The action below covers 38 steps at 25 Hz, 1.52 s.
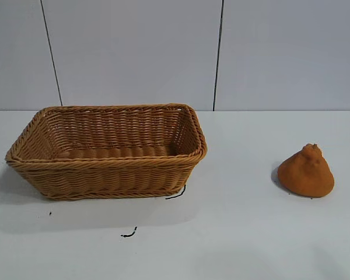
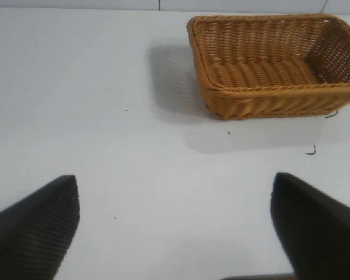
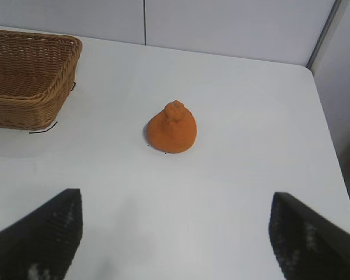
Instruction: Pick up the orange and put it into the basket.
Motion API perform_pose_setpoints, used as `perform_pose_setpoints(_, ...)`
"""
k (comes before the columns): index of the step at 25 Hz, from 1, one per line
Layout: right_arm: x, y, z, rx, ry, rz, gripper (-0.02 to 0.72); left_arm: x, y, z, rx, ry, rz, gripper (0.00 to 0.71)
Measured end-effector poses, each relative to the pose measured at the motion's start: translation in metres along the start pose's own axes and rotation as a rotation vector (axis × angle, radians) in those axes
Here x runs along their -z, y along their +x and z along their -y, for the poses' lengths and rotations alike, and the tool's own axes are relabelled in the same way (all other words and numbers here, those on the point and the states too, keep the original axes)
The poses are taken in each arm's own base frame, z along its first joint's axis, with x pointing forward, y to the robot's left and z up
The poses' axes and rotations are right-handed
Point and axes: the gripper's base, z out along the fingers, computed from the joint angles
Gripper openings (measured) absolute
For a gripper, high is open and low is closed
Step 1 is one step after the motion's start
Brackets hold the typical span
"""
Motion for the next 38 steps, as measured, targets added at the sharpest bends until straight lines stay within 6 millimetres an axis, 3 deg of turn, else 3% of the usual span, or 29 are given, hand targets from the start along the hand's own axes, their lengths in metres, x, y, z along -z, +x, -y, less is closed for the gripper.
perform_pose_setpoints(12, -0.004, -0.005, 0.001, -0.002, 0.001, 0.000, 0.620, 0.000, 0.000, 0.000, 0.000, 0.000, 0.000, 0.639)
perform_pose_setpoints(17, -0.033, -0.034, 0.004, -0.040, 0.001, -0.160, 0.610, 0.000, 0.000, 0.000, 0.000, 0.000, 0.000, 0.639)
perform_pose_setpoints(21, -0.071, -0.066, 0.008, -0.066, -0.001, -0.330, 0.610, 0.000, 0.000, 0.000, 0.000, 0.000, 0.000, 0.639)
perform_pose_setpoints(22, -0.071, -0.066, 0.008, -0.066, -0.001, -0.330, 0.610, 0.000, 0.000, 0.000, 0.000, 0.000, 0.000, 0.639)
perform_pose_setpoints(23, -0.095, -0.081, 0.011, -0.076, -0.004, -0.414, 0.610, 0.000, 0.000, 0.000, 0.000, 0.000, 0.000, 0.639)
perform_pose_setpoints(29, -0.175, -0.117, 0.016, -0.103, -0.019, -0.587, 0.610, 0.000, 0.000, 0.000, 0.000, 0.000, 0.000, 0.639)
perform_pose_setpoints(38, -0.297, -0.137, 0.024, -0.111, -0.021, -0.742, 0.610, 0.000, 0.000, 0.000, 0.000, 0.000, 0.000, 0.639)
